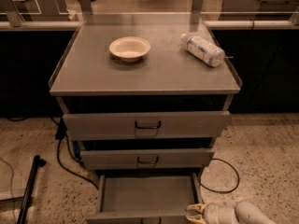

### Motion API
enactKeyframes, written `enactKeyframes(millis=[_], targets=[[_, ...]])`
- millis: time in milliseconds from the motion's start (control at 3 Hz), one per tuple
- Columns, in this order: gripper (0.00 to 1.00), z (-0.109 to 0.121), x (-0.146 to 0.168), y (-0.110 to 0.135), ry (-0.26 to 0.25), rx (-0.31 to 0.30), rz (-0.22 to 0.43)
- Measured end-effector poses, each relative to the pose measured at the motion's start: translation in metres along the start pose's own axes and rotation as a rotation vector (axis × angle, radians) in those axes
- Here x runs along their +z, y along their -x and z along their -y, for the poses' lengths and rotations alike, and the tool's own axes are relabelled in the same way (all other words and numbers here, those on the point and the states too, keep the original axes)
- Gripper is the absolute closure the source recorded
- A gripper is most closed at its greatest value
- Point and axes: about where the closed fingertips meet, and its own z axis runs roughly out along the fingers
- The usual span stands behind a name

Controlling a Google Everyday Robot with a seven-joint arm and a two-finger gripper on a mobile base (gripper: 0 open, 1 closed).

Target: Open bottom drawer

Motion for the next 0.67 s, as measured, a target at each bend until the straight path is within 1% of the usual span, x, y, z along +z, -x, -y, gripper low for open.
enactKeyframes(millis=[667], targets=[[0.54,0.0000,0.0000,0.0001,0.000,0.000,0.000]])
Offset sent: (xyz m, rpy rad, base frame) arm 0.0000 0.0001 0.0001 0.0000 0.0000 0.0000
